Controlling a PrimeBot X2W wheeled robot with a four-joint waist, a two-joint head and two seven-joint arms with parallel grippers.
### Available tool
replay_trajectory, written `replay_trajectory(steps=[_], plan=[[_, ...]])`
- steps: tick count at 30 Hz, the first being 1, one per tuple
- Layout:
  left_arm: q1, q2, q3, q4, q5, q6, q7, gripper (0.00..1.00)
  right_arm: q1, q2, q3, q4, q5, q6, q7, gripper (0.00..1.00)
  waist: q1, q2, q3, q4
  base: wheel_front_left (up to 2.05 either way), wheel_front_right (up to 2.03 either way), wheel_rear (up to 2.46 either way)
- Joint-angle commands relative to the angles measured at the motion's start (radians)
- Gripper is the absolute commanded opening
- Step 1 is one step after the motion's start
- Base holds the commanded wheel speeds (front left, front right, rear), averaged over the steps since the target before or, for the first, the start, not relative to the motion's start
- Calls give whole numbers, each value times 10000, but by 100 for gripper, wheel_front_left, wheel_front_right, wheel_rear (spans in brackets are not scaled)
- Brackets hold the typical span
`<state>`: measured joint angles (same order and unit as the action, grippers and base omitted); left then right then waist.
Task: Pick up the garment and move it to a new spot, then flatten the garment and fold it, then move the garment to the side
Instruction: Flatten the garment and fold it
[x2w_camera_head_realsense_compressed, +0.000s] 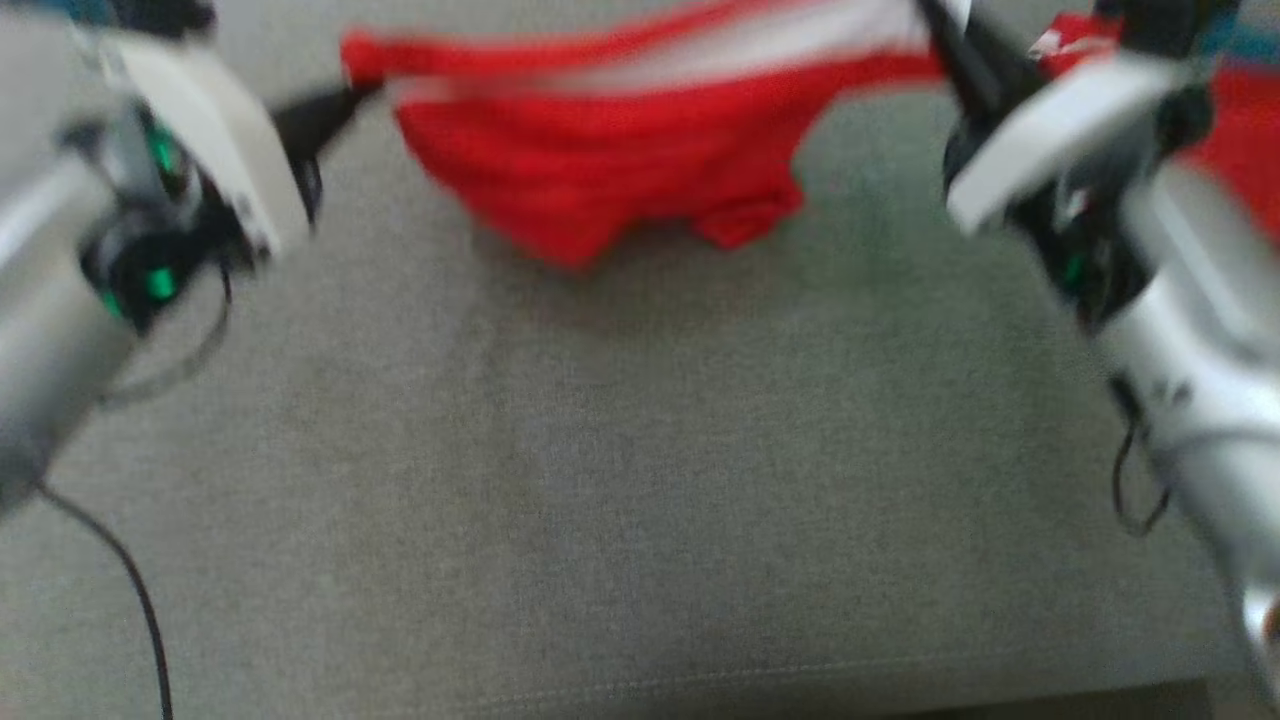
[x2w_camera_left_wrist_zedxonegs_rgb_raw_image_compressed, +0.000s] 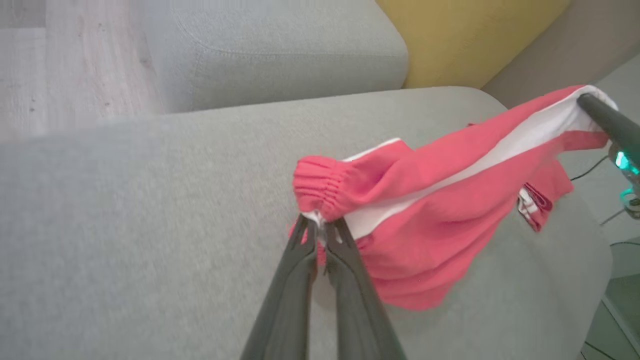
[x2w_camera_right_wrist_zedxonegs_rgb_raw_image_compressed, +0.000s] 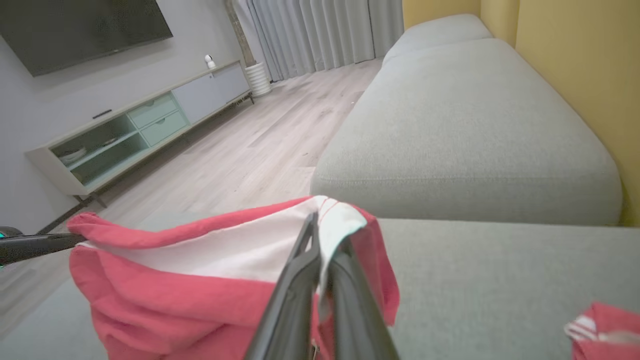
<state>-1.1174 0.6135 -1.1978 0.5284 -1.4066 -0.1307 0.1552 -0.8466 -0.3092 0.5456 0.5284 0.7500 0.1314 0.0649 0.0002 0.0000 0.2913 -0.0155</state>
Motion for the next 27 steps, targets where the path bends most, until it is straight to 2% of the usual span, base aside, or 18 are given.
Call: replay_trajectory(steps=[1,6,9,17,22,27], plan=[[-1301,194,608,317,152,0,247,0,-917,-107,176,-38,297,-7,148,0,-2,0,1012,40,0,0,0],[-3485,-243,898,1314,535,0,617,0,-3416,-137,411,713,774,-7,66,0,-2,0,1940,65,0,0,0],[-4678,-452,1049,1798,759,0,629,0,-4841,-193,606,1200,642,-7,-263,0,-2,0,2295,92,0,0,0],[-7065,-888,1689,2818,1012,0,-315,0,-7975,-274,718,2130,501,-7,-1520,0,-2,0,2666,133,0,0,0],[-7344,-1117,1689,3032,949,0,-572,0,-8660,-294,973,2388,618,-7,-1800,0,-2,0,2656,158,0,0,0],[-6515,-1189,1299,2648,694,0,-746,0,-8152,-376,1935,2546,712,-7,-1338,0,-2,0,2646,182,0,0,0]])
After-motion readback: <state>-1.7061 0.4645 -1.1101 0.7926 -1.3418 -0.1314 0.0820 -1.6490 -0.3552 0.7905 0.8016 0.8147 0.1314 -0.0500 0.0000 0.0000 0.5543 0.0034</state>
